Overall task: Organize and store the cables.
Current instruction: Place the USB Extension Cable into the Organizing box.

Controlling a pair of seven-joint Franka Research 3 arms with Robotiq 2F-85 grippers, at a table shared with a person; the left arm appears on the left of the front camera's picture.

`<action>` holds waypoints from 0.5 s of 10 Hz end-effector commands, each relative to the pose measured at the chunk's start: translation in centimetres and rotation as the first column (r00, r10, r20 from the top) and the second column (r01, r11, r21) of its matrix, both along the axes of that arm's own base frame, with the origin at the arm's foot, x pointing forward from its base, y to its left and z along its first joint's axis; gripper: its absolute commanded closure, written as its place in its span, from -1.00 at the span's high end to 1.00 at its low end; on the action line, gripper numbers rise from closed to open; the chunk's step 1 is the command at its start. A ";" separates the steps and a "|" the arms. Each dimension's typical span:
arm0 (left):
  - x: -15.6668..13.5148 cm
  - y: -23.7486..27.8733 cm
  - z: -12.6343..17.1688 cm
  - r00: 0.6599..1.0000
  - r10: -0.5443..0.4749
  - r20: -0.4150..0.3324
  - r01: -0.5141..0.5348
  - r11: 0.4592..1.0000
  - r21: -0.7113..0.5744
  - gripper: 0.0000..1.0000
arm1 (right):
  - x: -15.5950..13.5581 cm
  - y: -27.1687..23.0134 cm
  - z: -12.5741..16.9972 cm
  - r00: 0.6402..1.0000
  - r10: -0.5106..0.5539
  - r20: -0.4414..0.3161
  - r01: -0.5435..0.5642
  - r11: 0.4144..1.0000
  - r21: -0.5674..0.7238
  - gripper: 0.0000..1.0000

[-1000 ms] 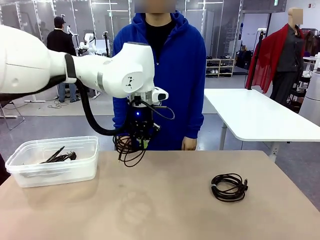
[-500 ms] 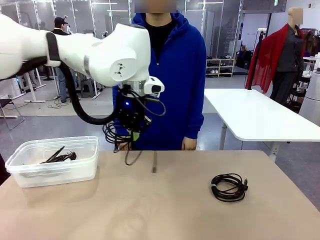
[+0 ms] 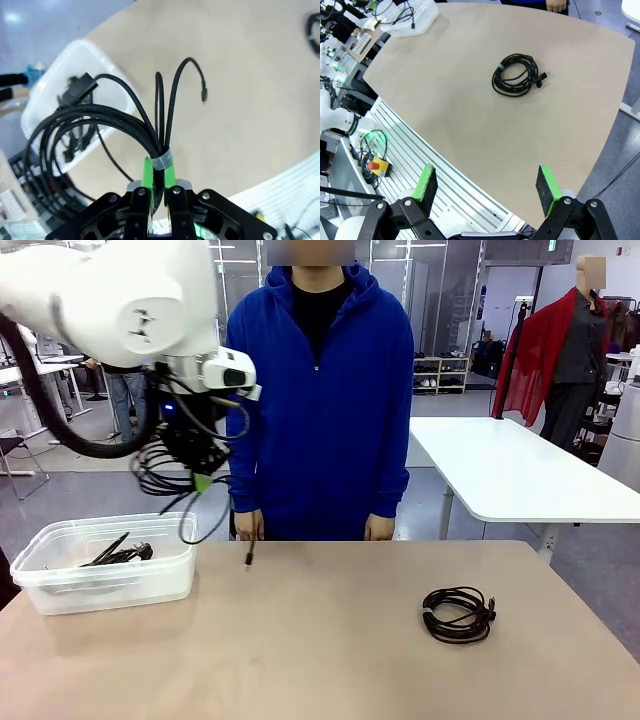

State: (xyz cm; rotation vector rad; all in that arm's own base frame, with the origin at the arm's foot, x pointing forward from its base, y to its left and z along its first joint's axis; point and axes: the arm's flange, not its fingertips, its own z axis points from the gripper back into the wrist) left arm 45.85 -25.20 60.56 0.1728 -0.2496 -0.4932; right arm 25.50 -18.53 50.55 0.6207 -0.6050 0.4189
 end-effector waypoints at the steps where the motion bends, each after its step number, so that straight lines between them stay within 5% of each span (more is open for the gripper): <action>1: -2.6 3.0 -1.1 0.998 0.041 0.037 -0.040 0.999 -0.021 -1.00 | -0.1 0.0 0.0 1.000 0.009 0.017 -0.010 1.000 0.007 1.00; 3: -4.1 6.0 -0.9 0.996 0.044 0.083 -0.040 0.998 -0.054 -1.00 | -0.1 0.0 0.0 1.000 0.009 0.017 -0.010 1.000 0.007 1.00; 5: -5.2 9.0 -0.4 0.980 0.157 0.126 -0.145 0.984 -0.099 -1.00 | -0.1 0.0 0.0 1.000 0.009 0.017 -0.010 1.000 0.007 1.00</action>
